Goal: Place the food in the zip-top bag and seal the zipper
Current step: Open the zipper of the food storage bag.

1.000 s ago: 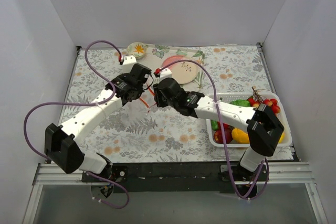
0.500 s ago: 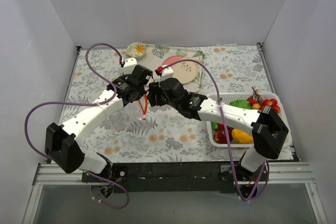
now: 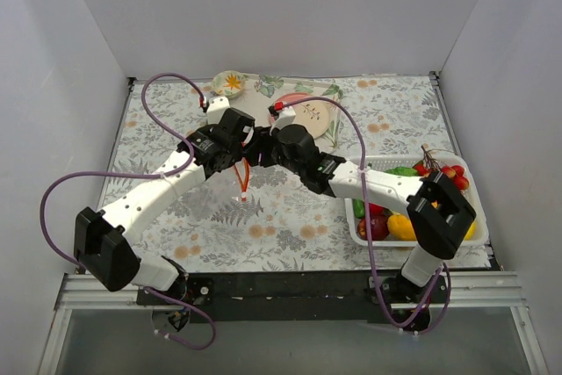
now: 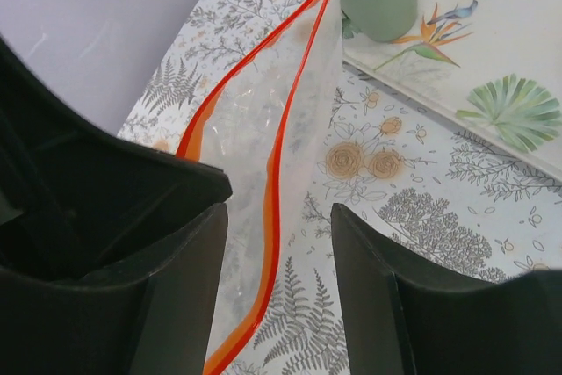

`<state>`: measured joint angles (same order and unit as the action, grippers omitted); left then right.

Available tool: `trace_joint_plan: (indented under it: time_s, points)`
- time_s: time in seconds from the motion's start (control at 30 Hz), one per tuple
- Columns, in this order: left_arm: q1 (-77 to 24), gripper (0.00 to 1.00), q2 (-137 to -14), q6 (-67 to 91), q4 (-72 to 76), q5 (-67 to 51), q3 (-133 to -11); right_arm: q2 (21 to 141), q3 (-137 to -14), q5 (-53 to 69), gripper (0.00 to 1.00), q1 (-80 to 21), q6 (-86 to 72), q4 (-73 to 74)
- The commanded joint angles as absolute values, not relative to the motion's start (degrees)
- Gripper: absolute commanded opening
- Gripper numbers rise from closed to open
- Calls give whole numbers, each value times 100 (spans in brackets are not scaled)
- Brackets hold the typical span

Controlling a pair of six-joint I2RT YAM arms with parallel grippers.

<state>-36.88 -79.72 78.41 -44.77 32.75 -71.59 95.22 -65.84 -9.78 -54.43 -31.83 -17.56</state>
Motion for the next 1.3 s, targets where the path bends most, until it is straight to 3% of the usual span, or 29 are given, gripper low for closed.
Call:
trace_joint_plan:
  time_s: [0.0,0.17,0.27,0.37,0.4,0.5,0.67,0.93,1.27]
  points:
    - [-3700,0,-7691,7875,-4456,3261,-7110,9746,-6653,-686,58,-5318,-3498,-2619]
    - [-3700,0,-7612,7866,-4509,3226,-7128,10045,-6978,-668,54,-5282,-3577,-2488]
    - [-3700,0,-7559,7849,-4526,3217,-7128,10230,-7136,-633,47,-5282,-3542,-2417]
    - [-3700,0,-7515,7849,-4605,3322,-7119,10274,-7294,-974,30,-5282,-3446,-1953]
    - [-3700,0,-7523,7866,-4753,3557,-7145,10283,-7356,-1428,16,-5274,-3306,-1368]
    - [-3691,0,-7541,7910,-5044,4068,-7268,10257,-7506,-2238,1,-5133,-3147,-565]
    - [-3691,0,-7392,7849,-5133,4184,-7321,10336,-7724,-2601,1,-4975,-2743,316]
    - [-3691,0,-7269,7866,-4572,3429,-7146,10530,-7999,-1954,3,-4966,-2496,475]
    - [-3691,0,-7655,7998,-4061,2980,-6943,10081,-8156,-967,38,-5036,-2364,404]
